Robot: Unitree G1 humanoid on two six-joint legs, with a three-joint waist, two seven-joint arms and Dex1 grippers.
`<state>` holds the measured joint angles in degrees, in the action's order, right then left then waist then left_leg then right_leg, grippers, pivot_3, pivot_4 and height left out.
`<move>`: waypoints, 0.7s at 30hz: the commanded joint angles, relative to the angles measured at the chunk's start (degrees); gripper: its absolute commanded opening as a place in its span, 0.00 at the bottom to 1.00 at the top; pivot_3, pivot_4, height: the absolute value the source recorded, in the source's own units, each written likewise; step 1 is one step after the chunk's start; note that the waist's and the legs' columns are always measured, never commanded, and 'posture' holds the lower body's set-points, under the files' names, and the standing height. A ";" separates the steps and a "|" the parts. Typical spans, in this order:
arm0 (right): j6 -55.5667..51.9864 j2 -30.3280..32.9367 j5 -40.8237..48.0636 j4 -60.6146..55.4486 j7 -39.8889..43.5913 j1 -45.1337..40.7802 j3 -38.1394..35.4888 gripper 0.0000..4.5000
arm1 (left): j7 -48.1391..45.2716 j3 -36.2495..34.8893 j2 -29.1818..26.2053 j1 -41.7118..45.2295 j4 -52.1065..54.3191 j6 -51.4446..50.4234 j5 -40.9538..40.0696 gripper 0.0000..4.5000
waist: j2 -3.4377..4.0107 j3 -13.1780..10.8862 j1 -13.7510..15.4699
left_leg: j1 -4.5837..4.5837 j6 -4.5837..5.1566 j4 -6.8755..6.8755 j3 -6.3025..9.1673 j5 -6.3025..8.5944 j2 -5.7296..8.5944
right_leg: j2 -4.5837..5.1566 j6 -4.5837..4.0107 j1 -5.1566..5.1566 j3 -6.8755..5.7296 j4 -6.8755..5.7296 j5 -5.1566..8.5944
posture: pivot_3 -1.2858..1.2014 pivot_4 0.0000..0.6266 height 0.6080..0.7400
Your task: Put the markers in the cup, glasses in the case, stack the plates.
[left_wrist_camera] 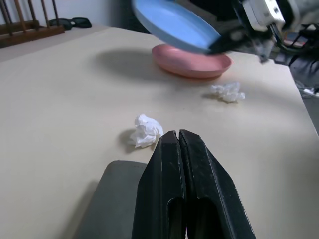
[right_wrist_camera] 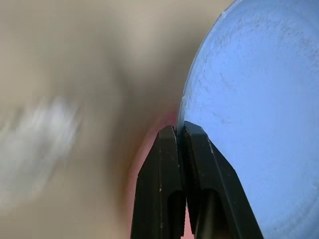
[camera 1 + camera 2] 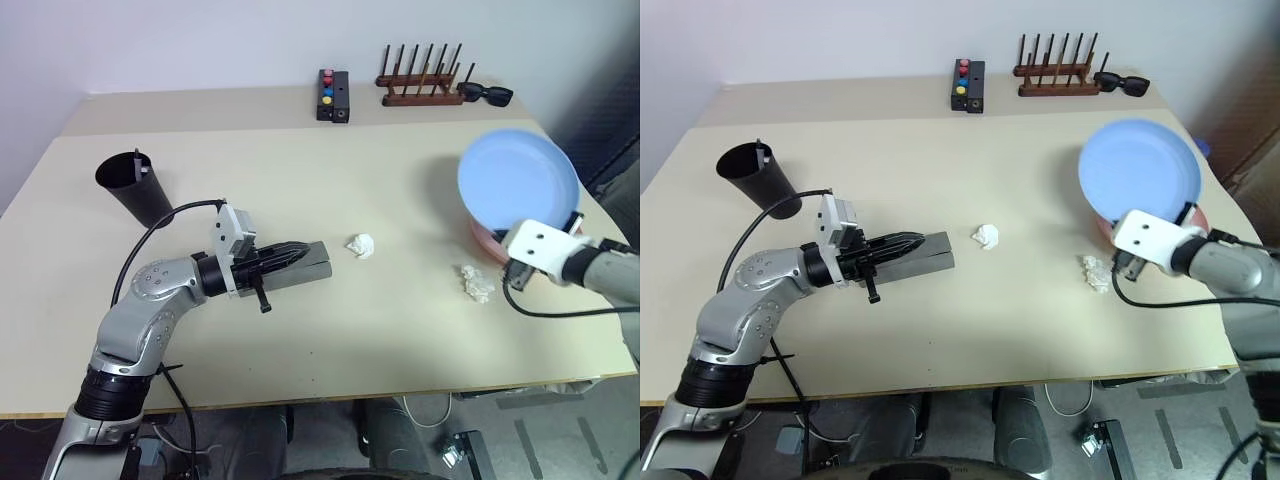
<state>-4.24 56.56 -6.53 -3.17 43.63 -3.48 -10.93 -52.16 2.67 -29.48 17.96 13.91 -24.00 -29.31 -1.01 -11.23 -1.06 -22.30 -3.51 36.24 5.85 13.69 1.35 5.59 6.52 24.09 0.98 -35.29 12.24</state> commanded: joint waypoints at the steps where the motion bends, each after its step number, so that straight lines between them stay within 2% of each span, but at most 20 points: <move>1: 0.97 0.31 -0.03 -0.63 -2.29 0.70 -3.49 0.01 | -1.09 0.83 1.11 1.34 -1.02 3.05 1.03 0.00 | 0.02 0.01 -0.12 | 0.03 0.00 0.00 -0.05 0.00 -0.01 | 0.00 -0.01 0.00 0.03 -0.01 -0.01 | 0.52 0.24 0.95; 6: 2.15 -0.36 -0.02 2.11 -3.85 0.85 -2.65 0.01 | -1.02 0.63 1.87 0.30 -0.96 4.07 1.38 0.00 | 0.01 0.01 0.22 | 0.03 0.00 -0.01 -0.11 0.00 -0.03 | -0.01 -0.01 0.00 0.08 0.00 -0.01 | 0.52 0.24 0.95; 9: 1.29 -0.44 0.90 2.61 -3.33 -0.21 -2.28 0.20 | -0.65 -0.08 1.51 -0.89 -0.21 4.04 1.06 0.00 | 0.01 0.01 0.29 | 0.01 0.00 0.01 -0.12 0.00 -0.03 | -0.01 -0.01 0.00 0.10 0.03 -0.02 | 0.52 0.24 0.95; 14: 1.56 0.51 1.21 1.88 -2.94 -1.63 -2.75 0.75 | -0.47 -0.95 1.06 -1.45 -0.40 4.26 0.93 0.00 | 0.01 0.01 0.29 | 0.01 0.00 0.00 -0.12 0.00 -0.03 | -0.01 -0.01 0.00 0.09 0.03 -0.01 | 0.52 0.24 0.95; 19: 0.11 -1.17 6.83 -1.97 -0.83 -3.89 -3.74 0.75 | 0.21 -1.75 1.10 -0.70 -2.05 5.17 1.72 0.00 | 0.01 0.01 0.19 | 0.02 0.00 0.00 -0.12 0.00 -0.03 | -0.01 -0.01 0.00 0.10 0.03 -0.01 | 0.52 0.24 0.95; 21: -3.02 -4.29 11.98 -5.92 0.67 -5.52 -1.80 0.75 | 0.82 -2.81 0.73 -0.44 -3.08 5.66 2.09 0.00 | -0.01 0.01 0.06 | 0.03 0.00 -0.01 -0.12 0.00 -0.03 | -0.01 0.00 0.00 0.09 0.03 -0.01 | 0.52 0.24 0.95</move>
<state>-5.92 53.44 1.56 -4.96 43.32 -7.95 -12.33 -51.83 1.88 -28.10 16.57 10.72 -19.69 -27.61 -1.02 -11.22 -1.00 -22.27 -3.51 36.23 5.74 13.69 1.29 5.56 6.52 24.09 1.07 -35.26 12.23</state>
